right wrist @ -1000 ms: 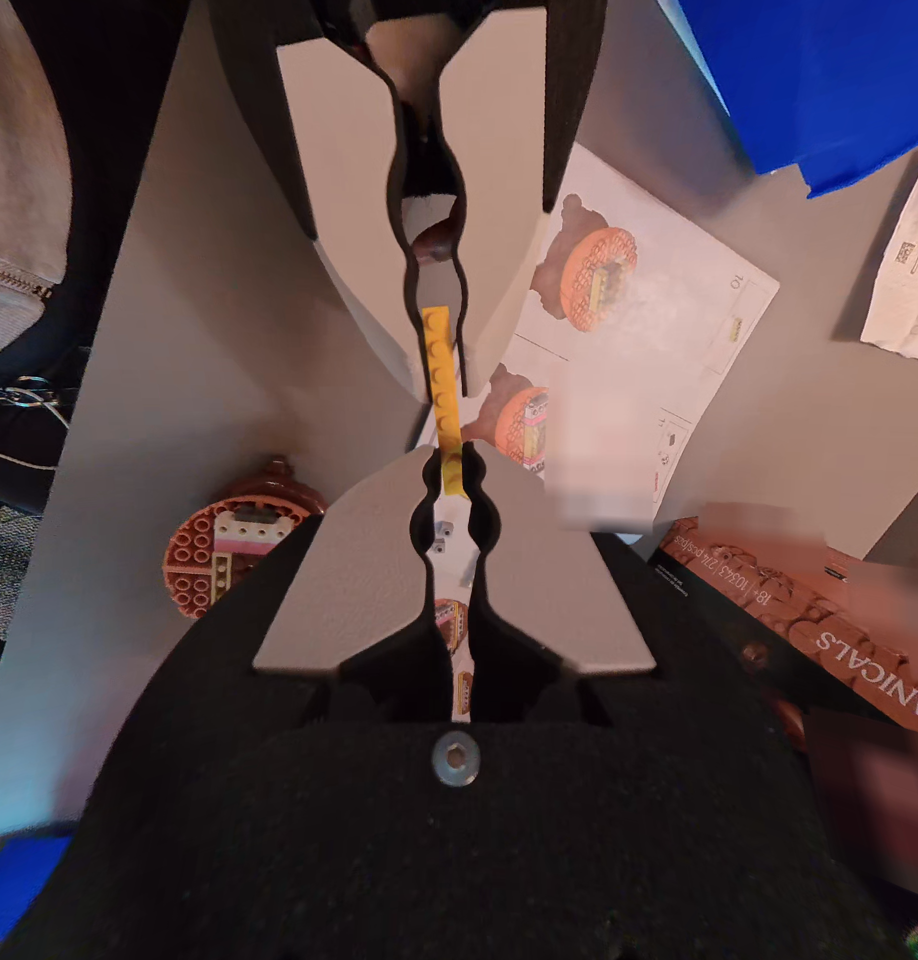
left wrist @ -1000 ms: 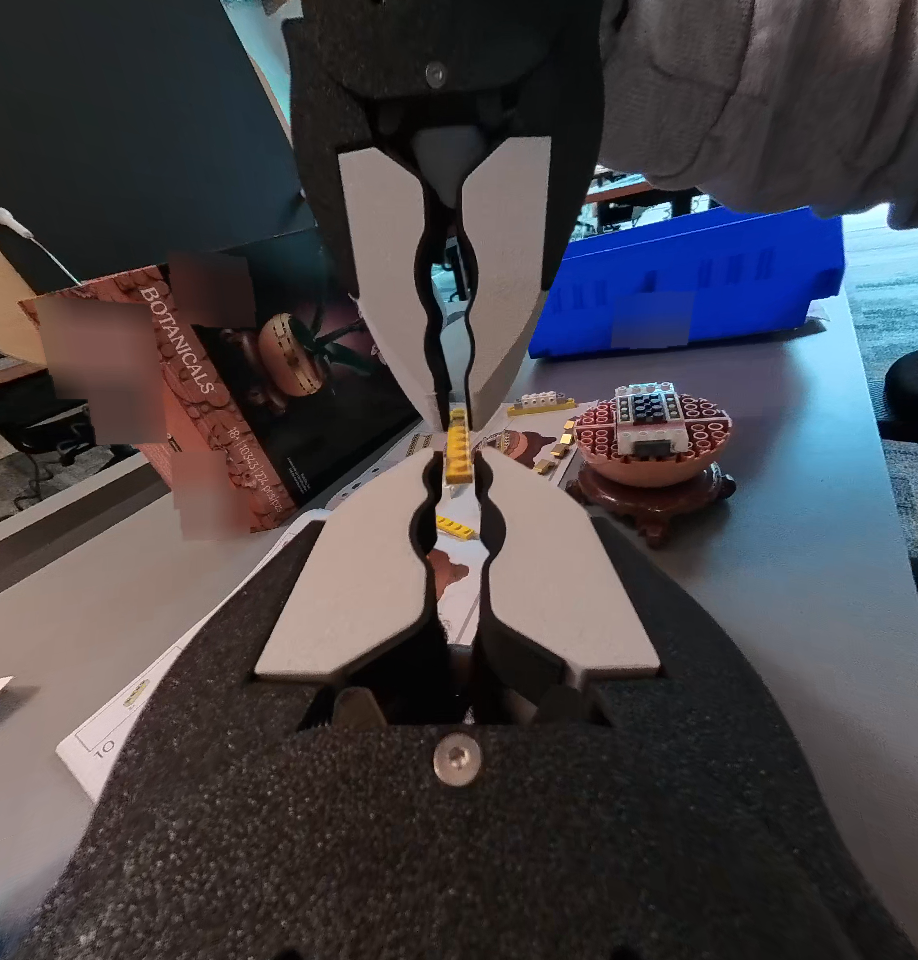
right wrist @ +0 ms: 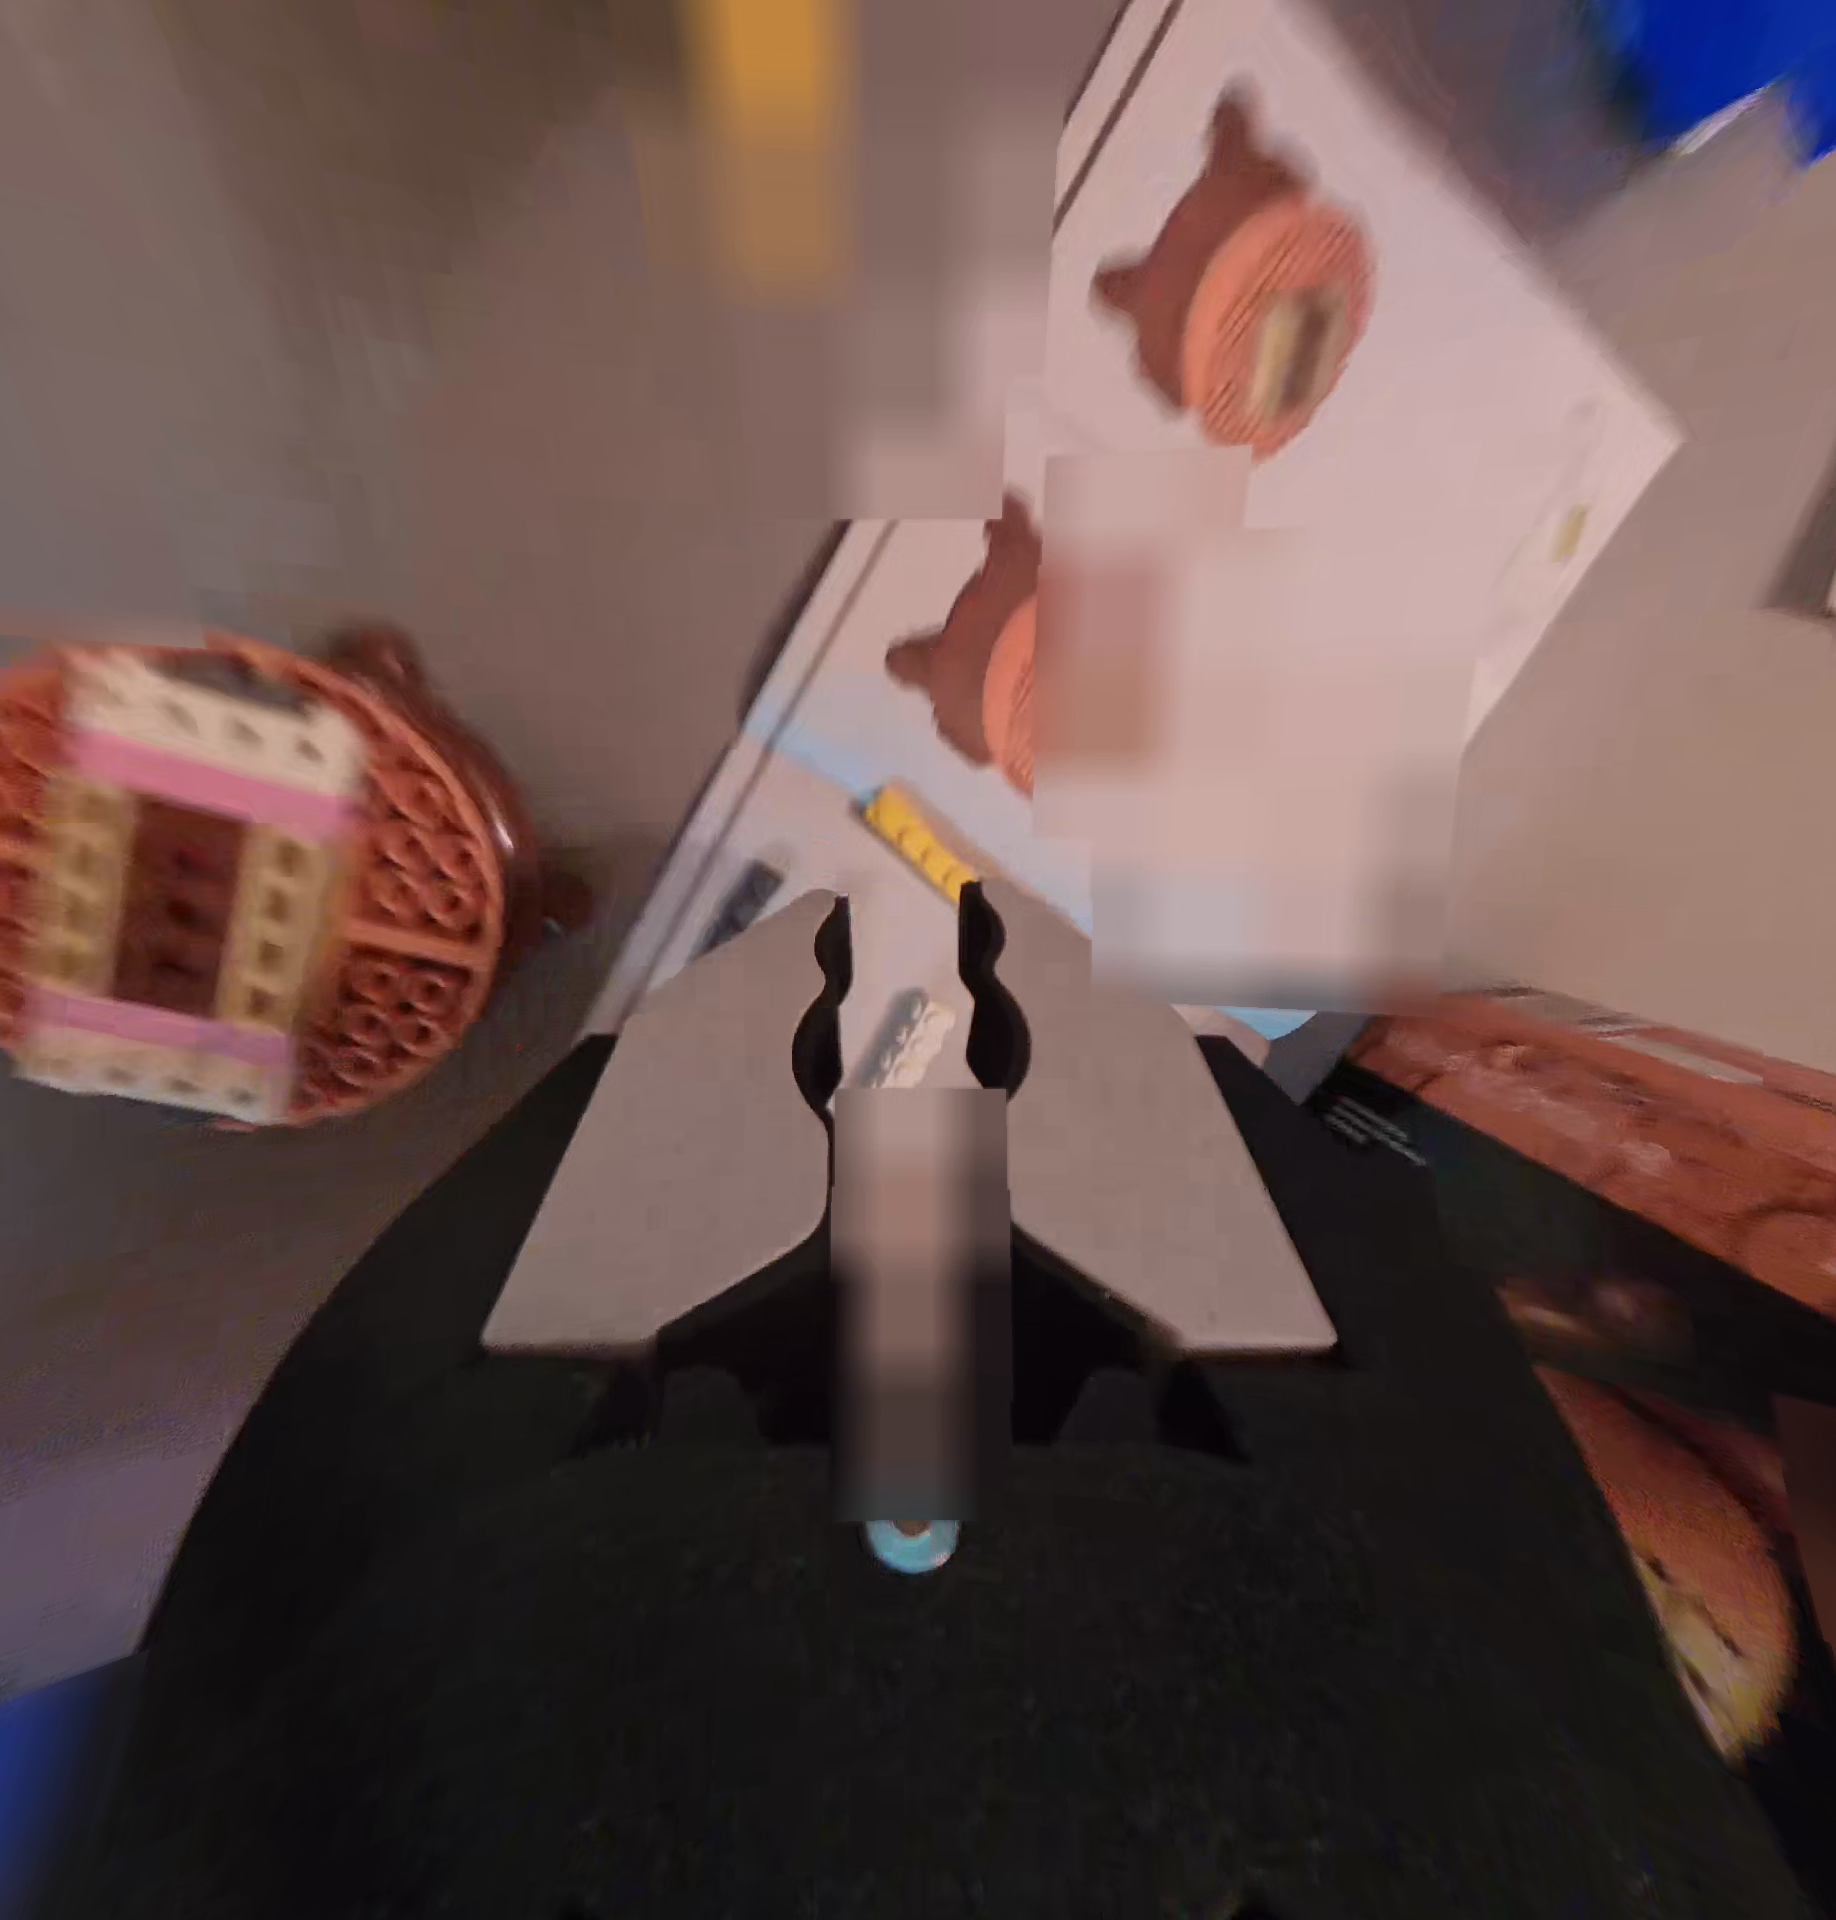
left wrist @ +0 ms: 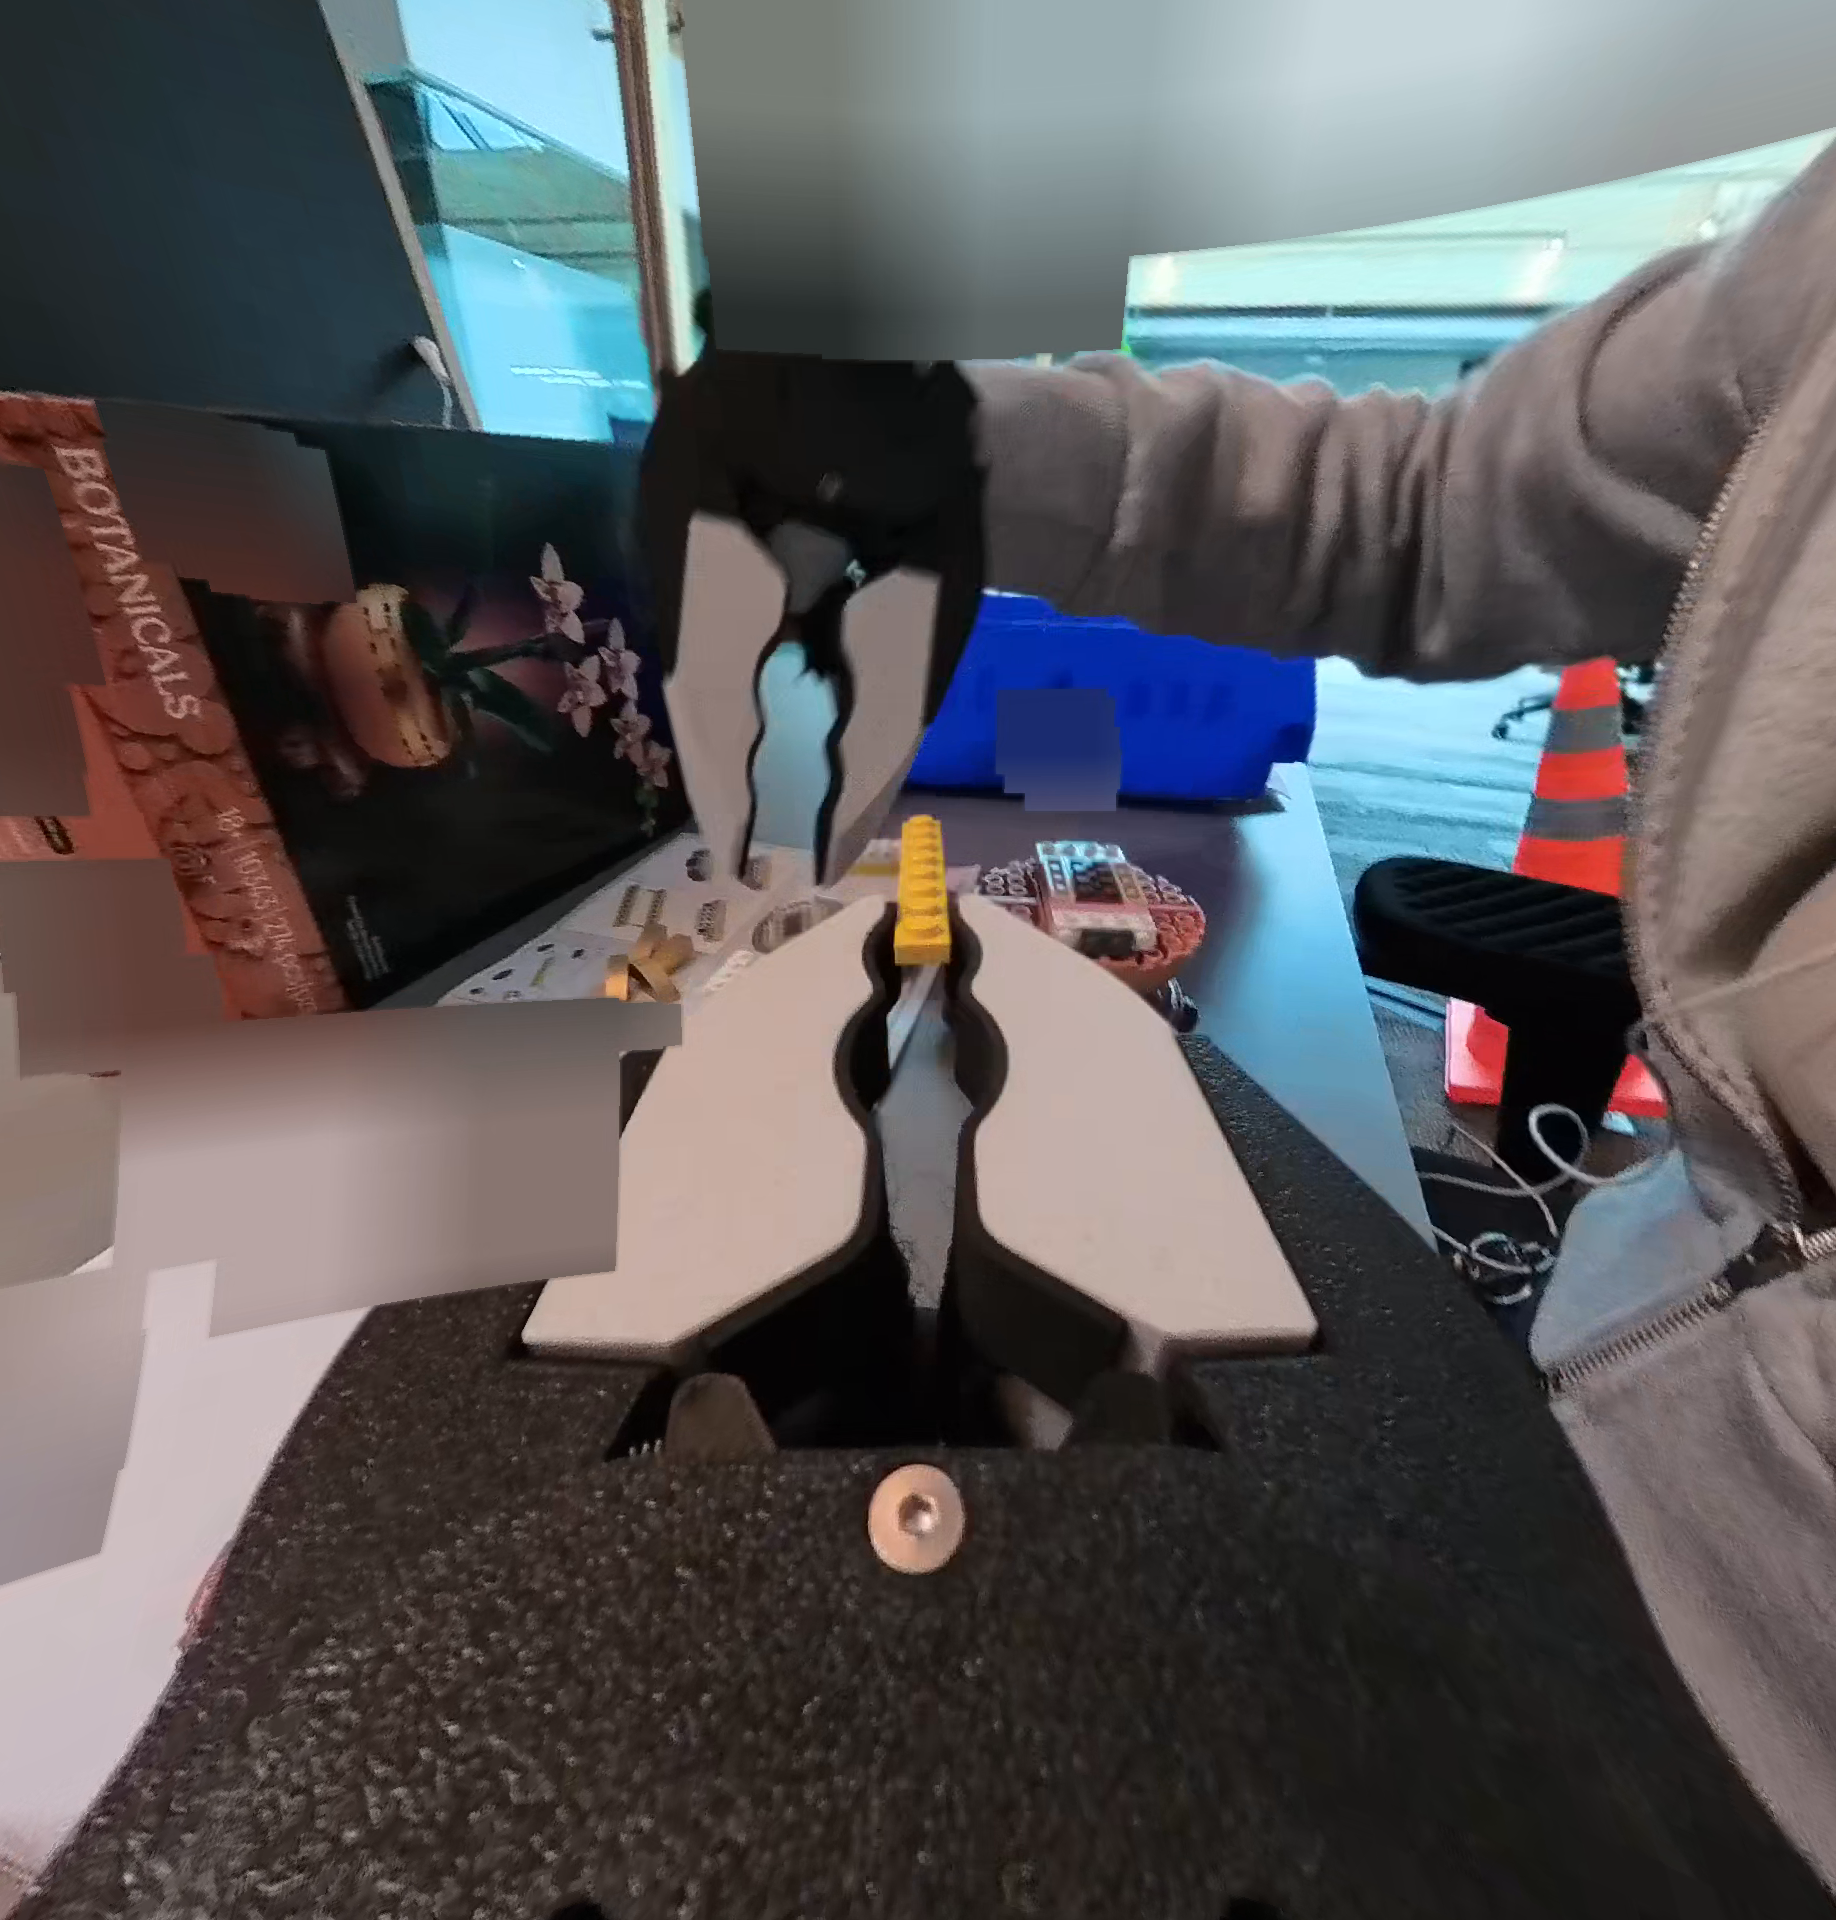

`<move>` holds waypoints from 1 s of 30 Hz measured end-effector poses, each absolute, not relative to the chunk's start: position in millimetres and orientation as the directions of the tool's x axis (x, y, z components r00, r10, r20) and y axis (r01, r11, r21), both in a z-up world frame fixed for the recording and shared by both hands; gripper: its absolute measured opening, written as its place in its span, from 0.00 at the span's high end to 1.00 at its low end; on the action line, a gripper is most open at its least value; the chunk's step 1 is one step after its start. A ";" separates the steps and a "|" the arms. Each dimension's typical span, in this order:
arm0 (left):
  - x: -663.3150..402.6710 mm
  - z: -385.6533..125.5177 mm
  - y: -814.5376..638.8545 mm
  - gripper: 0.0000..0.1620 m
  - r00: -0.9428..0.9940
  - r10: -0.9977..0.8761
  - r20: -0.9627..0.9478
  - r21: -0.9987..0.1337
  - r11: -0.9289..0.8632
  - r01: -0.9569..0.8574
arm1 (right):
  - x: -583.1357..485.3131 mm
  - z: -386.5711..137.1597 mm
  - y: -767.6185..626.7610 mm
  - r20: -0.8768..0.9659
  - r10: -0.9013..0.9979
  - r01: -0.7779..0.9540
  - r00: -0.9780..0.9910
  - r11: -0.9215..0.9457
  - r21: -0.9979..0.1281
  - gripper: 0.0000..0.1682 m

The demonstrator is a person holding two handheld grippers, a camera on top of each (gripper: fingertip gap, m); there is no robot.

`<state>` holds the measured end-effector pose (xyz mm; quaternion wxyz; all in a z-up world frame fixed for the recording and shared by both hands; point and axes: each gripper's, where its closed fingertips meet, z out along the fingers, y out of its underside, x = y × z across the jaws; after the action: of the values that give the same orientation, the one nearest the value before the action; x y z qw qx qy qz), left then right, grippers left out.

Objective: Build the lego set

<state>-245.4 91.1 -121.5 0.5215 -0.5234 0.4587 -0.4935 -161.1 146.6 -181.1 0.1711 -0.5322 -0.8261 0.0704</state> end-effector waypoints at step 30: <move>-234.6 -124.8 111.6 0.96 0.343 -0.939 -0.029 -0.999 0.015 -0.044 | -233.3 -101.0 111.0 0.126 0.964 0.944 -0.235 0.257 -0.208 0.95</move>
<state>-234.6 111.6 -124.8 0.5748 -0.5841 0.4208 -0.3892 -233.3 111.0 -101.0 0.1144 -0.6080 -0.7844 0.0440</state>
